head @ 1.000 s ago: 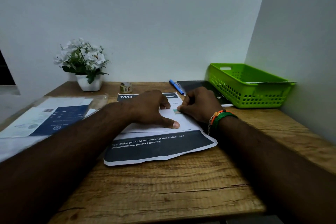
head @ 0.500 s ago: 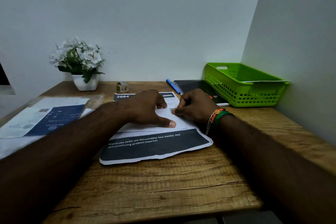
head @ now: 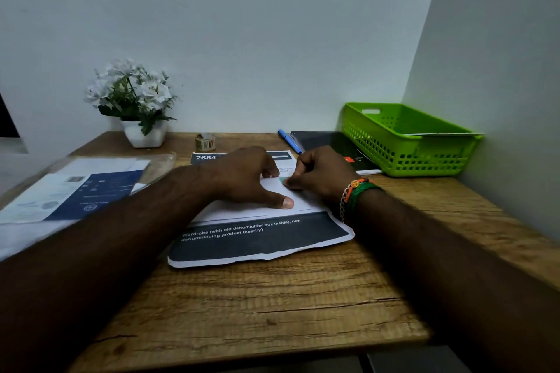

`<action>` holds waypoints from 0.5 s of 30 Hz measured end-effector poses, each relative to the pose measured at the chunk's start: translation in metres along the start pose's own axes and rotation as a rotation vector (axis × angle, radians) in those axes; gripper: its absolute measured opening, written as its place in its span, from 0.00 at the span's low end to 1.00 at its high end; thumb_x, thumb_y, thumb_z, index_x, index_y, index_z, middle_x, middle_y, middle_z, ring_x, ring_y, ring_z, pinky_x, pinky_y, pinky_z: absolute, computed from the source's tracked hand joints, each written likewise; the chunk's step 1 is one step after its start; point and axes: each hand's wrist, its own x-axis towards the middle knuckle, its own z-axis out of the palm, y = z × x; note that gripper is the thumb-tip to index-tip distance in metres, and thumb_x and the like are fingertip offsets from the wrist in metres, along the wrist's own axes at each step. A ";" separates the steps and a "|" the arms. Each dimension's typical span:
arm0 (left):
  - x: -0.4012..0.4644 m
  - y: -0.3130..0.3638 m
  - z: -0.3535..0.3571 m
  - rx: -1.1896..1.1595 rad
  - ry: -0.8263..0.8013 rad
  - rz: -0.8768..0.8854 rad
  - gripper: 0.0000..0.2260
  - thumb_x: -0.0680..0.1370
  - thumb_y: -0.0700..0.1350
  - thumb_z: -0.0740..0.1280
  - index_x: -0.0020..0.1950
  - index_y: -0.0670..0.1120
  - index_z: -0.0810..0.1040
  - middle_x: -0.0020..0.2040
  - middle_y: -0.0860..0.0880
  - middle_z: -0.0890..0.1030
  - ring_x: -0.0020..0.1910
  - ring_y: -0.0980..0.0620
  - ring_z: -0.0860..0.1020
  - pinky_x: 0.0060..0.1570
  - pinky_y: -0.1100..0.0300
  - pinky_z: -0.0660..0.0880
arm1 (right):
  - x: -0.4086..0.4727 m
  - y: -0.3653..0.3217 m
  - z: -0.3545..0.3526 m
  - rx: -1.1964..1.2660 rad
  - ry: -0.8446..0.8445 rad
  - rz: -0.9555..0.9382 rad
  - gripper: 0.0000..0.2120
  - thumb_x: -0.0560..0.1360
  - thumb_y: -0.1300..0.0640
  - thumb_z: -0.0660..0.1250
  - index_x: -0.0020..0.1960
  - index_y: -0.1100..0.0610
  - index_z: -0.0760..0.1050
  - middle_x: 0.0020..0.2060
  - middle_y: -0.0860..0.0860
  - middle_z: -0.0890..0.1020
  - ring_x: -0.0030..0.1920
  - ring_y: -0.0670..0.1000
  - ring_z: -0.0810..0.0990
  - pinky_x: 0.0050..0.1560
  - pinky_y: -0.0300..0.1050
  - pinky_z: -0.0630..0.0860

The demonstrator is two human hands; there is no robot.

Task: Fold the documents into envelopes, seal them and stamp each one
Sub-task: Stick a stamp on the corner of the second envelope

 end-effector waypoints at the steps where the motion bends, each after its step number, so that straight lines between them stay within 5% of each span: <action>1: 0.000 0.000 0.000 0.001 0.000 0.001 0.34 0.68 0.67 0.75 0.67 0.48 0.77 0.58 0.53 0.76 0.53 0.55 0.75 0.50 0.63 0.69 | 0.000 -0.001 0.001 -0.007 0.003 -0.001 0.12 0.64 0.52 0.80 0.28 0.54 0.78 0.29 0.48 0.83 0.35 0.48 0.82 0.45 0.50 0.82; 10: -0.002 0.002 -0.001 0.007 0.004 0.004 0.33 0.70 0.65 0.75 0.68 0.47 0.77 0.57 0.53 0.75 0.52 0.55 0.73 0.50 0.63 0.67 | 0.001 -0.001 -0.001 0.027 -0.125 -0.037 0.09 0.61 0.50 0.80 0.30 0.52 0.81 0.30 0.51 0.84 0.36 0.50 0.81 0.49 0.56 0.82; 15: -0.001 0.001 -0.001 0.016 -0.001 0.006 0.34 0.70 0.66 0.74 0.68 0.48 0.77 0.57 0.54 0.74 0.53 0.56 0.73 0.51 0.63 0.67 | 0.006 0.009 -0.008 0.261 0.039 0.091 0.15 0.67 0.59 0.80 0.28 0.55 0.76 0.23 0.48 0.78 0.27 0.45 0.74 0.36 0.40 0.72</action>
